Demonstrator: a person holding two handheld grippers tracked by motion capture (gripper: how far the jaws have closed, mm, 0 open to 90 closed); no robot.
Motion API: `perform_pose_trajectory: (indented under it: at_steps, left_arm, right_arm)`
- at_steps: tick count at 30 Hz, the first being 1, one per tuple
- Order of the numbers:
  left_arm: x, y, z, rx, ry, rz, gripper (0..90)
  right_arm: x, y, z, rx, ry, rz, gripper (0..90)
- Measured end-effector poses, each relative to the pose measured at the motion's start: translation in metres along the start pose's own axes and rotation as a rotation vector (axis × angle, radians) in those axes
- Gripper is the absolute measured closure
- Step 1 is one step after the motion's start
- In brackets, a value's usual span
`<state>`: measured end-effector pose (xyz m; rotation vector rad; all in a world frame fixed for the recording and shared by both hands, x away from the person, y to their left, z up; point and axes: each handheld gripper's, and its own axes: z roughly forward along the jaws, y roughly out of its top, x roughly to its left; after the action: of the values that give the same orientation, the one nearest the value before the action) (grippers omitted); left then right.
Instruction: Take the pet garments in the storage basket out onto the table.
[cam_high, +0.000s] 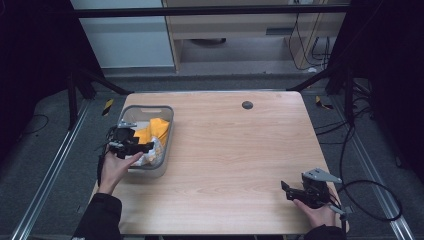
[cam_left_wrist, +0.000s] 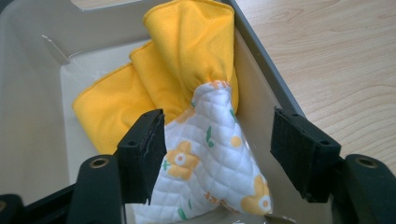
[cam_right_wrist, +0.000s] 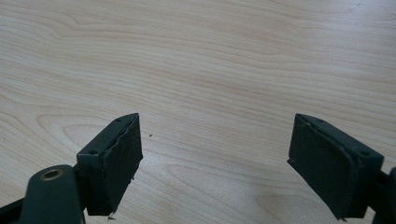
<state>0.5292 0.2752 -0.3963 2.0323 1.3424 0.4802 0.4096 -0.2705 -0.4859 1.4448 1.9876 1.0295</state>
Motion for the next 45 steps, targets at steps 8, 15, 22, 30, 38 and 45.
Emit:
perform_pose_trajectory:
  at_steps: [8,15,22,30,38,45]
  left_arm:
    - [-0.005,0.006,0.011,0.045,0.012,0.018,39.2]
    - [-0.005,0.007,0.021,0.084,0.022,0.009,45.1]
    - [-0.007,0.008,0.026,0.122,0.020,0.011,49.3]
    - [-0.009,0.008,0.036,0.156,0.024,0.010,54.9]
    - [-0.010,0.007,0.045,0.202,0.030,0.008,62.7]
    - [-0.008,0.007,0.045,0.212,0.027,-0.002,71.4]
  right_arm:
    - [0.000,0.000,-0.001,-0.001,0.000,0.006,17.9]
    - [-0.001,0.000,0.000,-0.004,-0.004,-0.003,18.0]
    - [-0.001,0.000,0.000,0.005,-0.006,0.000,18.2]
    - [-0.001,0.000,0.001,0.012,-0.006,-0.004,18.2]
    - [-0.001,0.000,0.001,0.015,-0.005,-0.009,18.4]
    - [0.000,0.000,0.001,0.019,-0.003,-0.005,18.4]
